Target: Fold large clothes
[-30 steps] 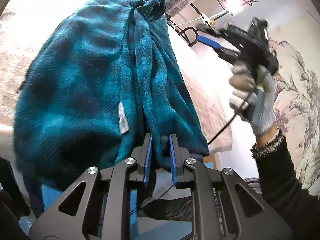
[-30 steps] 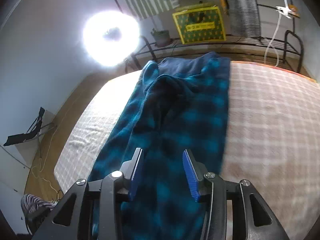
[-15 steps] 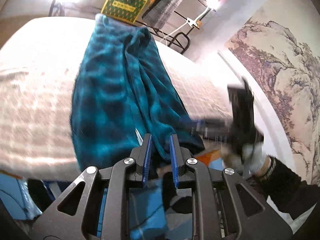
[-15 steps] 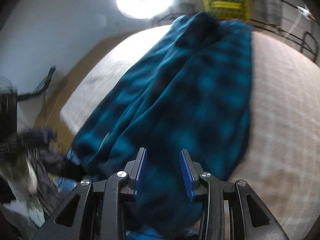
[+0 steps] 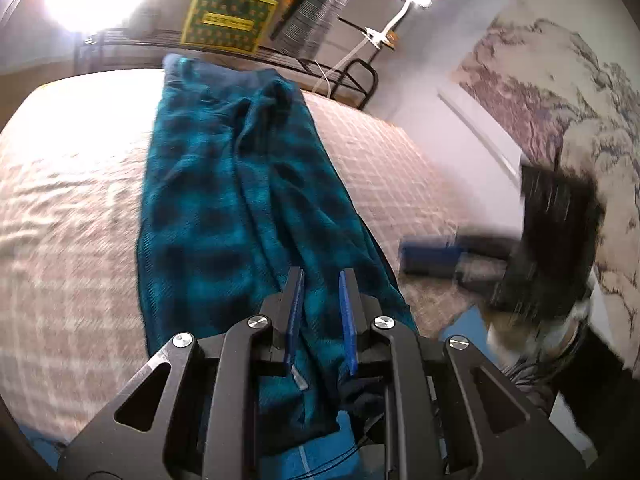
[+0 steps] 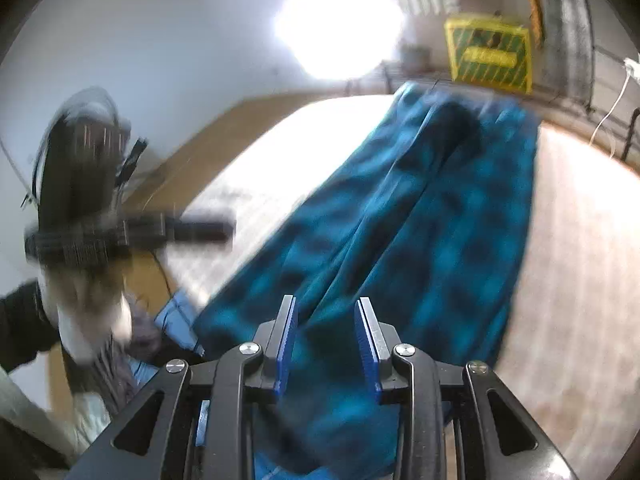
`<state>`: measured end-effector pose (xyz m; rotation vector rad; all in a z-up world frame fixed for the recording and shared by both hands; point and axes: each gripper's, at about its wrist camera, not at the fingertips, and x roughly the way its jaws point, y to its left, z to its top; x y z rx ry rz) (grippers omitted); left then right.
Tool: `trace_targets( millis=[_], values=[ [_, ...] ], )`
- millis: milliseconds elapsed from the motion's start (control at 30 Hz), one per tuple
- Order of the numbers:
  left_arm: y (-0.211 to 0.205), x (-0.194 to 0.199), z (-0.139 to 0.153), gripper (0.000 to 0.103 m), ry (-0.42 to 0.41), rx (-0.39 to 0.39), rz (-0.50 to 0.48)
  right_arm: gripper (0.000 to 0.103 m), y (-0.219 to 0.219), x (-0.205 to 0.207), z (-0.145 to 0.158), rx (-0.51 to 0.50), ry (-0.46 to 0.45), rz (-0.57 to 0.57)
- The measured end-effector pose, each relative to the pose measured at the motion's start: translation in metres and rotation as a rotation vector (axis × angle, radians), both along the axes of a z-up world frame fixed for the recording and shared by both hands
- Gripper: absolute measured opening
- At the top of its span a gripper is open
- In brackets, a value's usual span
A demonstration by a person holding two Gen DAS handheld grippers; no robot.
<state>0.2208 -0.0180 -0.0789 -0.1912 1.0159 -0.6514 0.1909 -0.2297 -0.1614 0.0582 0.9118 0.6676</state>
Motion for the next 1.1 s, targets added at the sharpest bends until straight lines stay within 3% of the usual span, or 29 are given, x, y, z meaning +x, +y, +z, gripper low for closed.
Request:
trace_targets(
  millis=[100, 200, 367, 667, 733, 833, 967, 1100],
  values=[
    [-0.008, 0.009, -0.007, 0.016, 0.004, 0.011, -0.012, 0.03, -0.013, 0.039, 0.02, -0.017, -0.04, -0.058],
    [0.003, 0.026, -0.01, 0.016, 0.044, -0.027, 0.032, 0.028, -0.024, 0.096, 0.023, -0.036, -0.036, -0.144],
    [0.034, 0.048, -0.002, 0.016, 0.042, -0.06, 0.121, 0.027, -0.023, 0.184, -0.003, -0.062, -0.022, -0.245],
    [0.051, 0.057, 0.001, 0.016, 0.027, -0.024, 0.138, 0.025, 0.063, 0.293, -0.078, -0.198, 0.037, -0.217],
    [0.051, 0.057, 0.002, 0.016, 0.02, -0.017, 0.132, 0.026, 0.079, 0.3, -0.098, -0.266, 0.036, -0.2],
    [0.053, 0.057, 0.003, 0.016, 0.008, -0.008, 0.138, 0.026, 0.083, 0.289, -0.099, -0.292, -0.023, -0.193],
    [0.056, 0.054, 0.002, 0.016, 0.008, 0.0, 0.14, 0.027, 0.066, 0.288, -0.086, -0.203, 0.04, -0.204],
    [0.061, 0.046, 0.003, 0.016, -0.021, 0.033, 0.146, 0.034, 0.042, 0.256, -0.056, -0.103, 0.046, -0.203]
  ],
)
